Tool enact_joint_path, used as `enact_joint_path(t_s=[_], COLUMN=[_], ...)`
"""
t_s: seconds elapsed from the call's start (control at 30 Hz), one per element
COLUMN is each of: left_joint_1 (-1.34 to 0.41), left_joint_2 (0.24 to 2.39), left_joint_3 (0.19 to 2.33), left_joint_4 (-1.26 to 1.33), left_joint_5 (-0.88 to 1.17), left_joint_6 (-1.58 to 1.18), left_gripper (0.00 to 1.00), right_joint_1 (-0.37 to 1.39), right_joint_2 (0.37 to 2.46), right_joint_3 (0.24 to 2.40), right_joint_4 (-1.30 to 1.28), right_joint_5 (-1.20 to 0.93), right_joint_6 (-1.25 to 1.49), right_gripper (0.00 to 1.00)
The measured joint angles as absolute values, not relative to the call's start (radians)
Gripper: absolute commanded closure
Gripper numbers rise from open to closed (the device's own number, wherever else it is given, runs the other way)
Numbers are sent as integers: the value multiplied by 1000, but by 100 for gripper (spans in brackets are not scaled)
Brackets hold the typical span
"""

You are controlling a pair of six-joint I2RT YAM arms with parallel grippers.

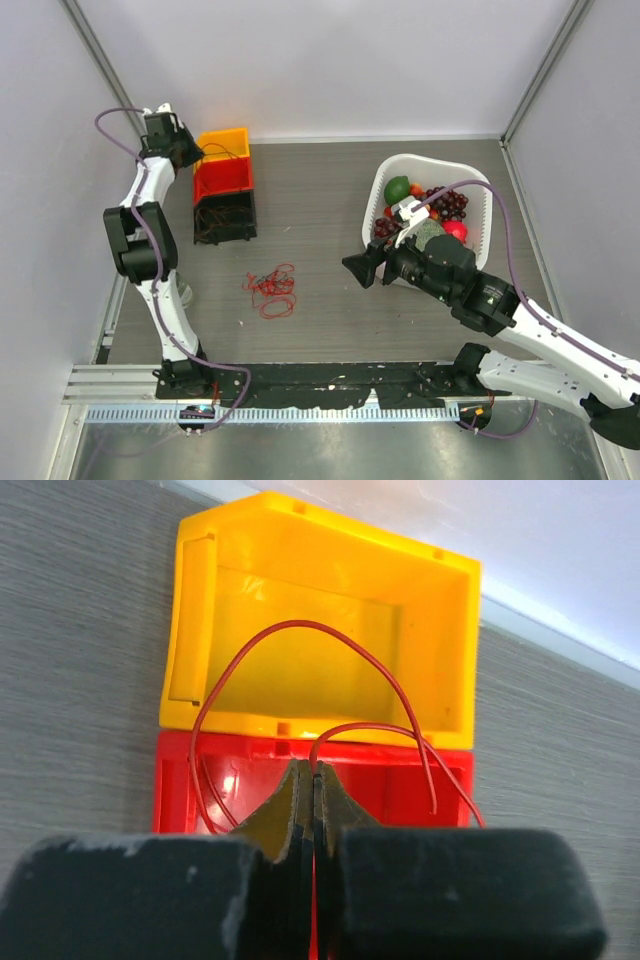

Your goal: Untangle the cables

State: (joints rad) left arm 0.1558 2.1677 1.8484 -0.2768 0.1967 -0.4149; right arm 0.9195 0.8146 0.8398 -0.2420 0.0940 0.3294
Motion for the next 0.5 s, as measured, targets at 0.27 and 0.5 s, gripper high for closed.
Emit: enact_joint_path(t_s=[0.27, 0.5], left_joint_1=[134, 121], left_joint_2=[1851, 1764], left_joint_3=[1494, 1348], left_joint_4=[-109, -51], left_joint_5=[149, 87], left_joint_6=[-450, -479], left_gripper=[100, 100], right_joint_1=[919, 919], right_joint_2=[780, 764], right_joint_3=[840, 838], right_joint_4=[-242, -240], right_joint_5=[92, 89], right_joint_6=[344, 355], right_gripper=[24, 23])
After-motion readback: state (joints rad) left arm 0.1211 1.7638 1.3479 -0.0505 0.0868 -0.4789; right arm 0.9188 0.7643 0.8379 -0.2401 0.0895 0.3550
